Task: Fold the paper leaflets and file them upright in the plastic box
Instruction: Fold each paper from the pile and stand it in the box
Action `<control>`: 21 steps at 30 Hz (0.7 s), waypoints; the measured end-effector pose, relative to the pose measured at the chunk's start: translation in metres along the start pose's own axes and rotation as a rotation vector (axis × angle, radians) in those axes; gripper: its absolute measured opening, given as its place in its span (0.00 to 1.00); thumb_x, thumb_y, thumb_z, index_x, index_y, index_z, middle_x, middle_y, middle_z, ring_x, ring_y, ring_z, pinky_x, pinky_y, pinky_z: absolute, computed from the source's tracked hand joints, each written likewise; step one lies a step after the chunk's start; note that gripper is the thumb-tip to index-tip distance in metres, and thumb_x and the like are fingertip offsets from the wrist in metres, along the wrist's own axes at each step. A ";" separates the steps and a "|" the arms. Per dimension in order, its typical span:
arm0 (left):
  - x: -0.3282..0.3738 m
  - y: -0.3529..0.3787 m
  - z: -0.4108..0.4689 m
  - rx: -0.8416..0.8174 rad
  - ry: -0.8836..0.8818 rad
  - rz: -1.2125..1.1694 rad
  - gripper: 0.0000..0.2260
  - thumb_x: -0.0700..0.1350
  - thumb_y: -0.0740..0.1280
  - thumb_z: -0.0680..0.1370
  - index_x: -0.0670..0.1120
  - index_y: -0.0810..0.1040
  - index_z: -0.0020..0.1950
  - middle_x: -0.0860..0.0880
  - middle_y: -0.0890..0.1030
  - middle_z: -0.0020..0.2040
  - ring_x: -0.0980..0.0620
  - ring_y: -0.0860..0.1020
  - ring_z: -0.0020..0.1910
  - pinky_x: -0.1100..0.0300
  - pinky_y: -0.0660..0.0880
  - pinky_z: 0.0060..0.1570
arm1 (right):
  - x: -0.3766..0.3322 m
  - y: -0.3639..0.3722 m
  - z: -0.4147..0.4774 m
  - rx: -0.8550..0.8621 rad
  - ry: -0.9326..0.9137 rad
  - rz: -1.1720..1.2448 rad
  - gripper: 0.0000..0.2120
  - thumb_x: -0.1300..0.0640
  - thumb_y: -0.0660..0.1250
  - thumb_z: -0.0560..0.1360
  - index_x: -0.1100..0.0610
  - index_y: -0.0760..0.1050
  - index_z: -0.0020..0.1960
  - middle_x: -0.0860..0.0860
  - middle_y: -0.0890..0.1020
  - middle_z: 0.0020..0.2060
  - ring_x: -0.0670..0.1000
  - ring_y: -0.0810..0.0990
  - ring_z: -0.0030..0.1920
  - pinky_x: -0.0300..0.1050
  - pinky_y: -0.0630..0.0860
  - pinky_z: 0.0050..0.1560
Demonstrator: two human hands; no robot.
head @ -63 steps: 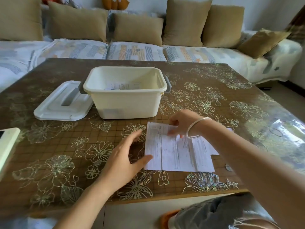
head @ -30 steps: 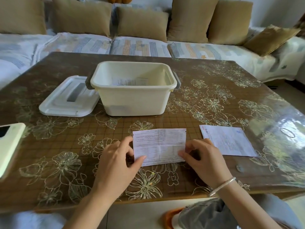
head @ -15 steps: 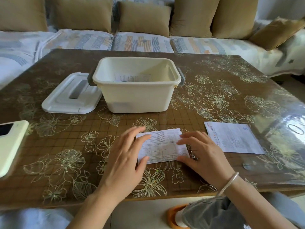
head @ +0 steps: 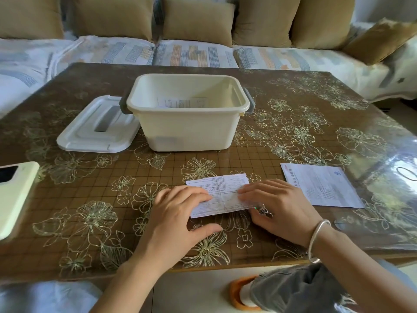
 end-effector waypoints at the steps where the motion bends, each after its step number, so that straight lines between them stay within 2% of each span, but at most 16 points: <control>1: -0.001 0.000 0.000 0.013 -0.008 -0.018 0.23 0.69 0.62 0.72 0.56 0.80 0.58 0.64 0.77 0.59 0.62 0.71 0.60 0.60 0.61 0.62 | 0.002 0.000 0.000 0.013 0.047 0.042 0.12 0.51 0.65 0.72 0.49 0.81 0.53 0.41 0.82 0.54 0.42 0.80 0.56 0.47 0.78 0.55; 6: -0.004 -0.005 -0.001 0.117 -0.027 -0.061 0.08 0.50 0.70 0.74 0.53 0.84 0.52 0.62 0.82 0.51 0.60 0.76 0.54 0.54 0.74 0.56 | 0.000 -0.004 -0.003 0.130 0.210 0.203 0.11 0.46 0.64 0.74 0.49 0.82 0.50 0.41 0.83 0.43 0.42 0.81 0.43 0.45 0.80 0.41; 8: 0.000 -0.009 -0.002 0.163 -0.004 -0.072 0.08 0.50 0.67 0.75 0.51 0.84 0.48 0.61 0.82 0.46 0.59 0.77 0.49 0.55 0.77 0.50 | -0.003 -0.005 -0.005 0.158 0.243 0.228 0.09 0.47 0.67 0.74 0.49 0.83 0.48 0.42 0.82 0.40 0.42 0.80 0.39 0.44 0.79 0.38; 10: 0.002 -0.013 -0.004 0.187 -0.006 -0.105 0.10 0.51 0.65 0.75 0.49 0.84 0.45 0.61 0.80 0.41 0.60 0.77 0.43 0.59 0.76 0.45 | -0.006 -0.006 -0.008 0.176 0.267 0.244 0.06 0.50 0.71 0.73 0.50 0.82 0.48 0.41 0.81 0.39 0.42 0.79 0.38 0.39 0.78 0.37; 13: -0.001 -0.016 -0.002 0.194 -0.087 -0.116 0.02 0.47 0.71 0.75 0.50 0.83 0.45 0.66 0.73 0.36 0.65 0.74 0.35 0.73 0.69 0.37 | -0.006 -0.004 -0.009 0.189 0.345 0.286 0.08 0.54 0.73 0.71 0.49 0.82 0.50 0.35 0.78 0.33 0.40 0.78 0.39 0.29 0.73 0.36; 15: -0.004 -0.016 0.003 0.180 -0.149 -0.105 0.05 0.45 0.73 0.73 0.50 0.82 0.48 0.66 0.71 0.33 0.67 0.73 0.32 0.76 0.66 0.34 | -0.004 -0.001 -0.008 0.185 0.406 0.310 0.10 0.53 0.73 0.71 0.48 0.81 0.52 0.36 0.75 0.30 0.39 0.78 0.38 0.27 0.71 0.35; 17: -0.005 -0.012 0.007 0.155 -0.168 -0.098 0.08 0.46 0.73 0.73 0.50 0.81 0.51 0.63 0.76 0.37 0.66 0.74 0.33 0.74 0.69 0.34 | -0.002 0.003 -0.006 0.163 0.449 0.305 0.12 0.50 0.72 0.71 0.48 0.79 0.54 0.39 0.78 0.32 0.40 0.77 0.38 0.30 0.73 0.35; 19: -0.004 -0.009 0.010 0.134 -0.192 -0.076 0.10 0.47 0.72 0.74 0.50 0.80 0.54 0.59 0.80 0.44 0.62 0.76 0.35 0.68 0.73 0.34 | -0.003 0.005 -0.004 0.135 0.476 0.280 0.14 0.47 0.72 0.70 0.46 0.78 0.55 0.41 0.80 0.35 0.41 0.78 0.36 0.35 0.76 0.36; 21: -0.005 -0.007 0.011 0.129 -0.212 -0.051 0.11 0.47 0.72 0.74 0.50 0.79 0.55 0.58 0.80 0.46 0.59 0.76 0.36 0.69 0.70 0.32 | -0.003 0.006 -0.001 0.100 0.484 0.225 0.15 0.45 0.71 0.70 0.46 0.77 0.55 0.41 0.80 0.37 0.41 0.78 0.36 0.39 0.78 0.36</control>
Point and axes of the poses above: each hand's wrist, its own z-axis towards the middle knuckle, its own y-axis out of the palm, x = y × z, the point moved 4 cm from there along z, towards the middle knuckle
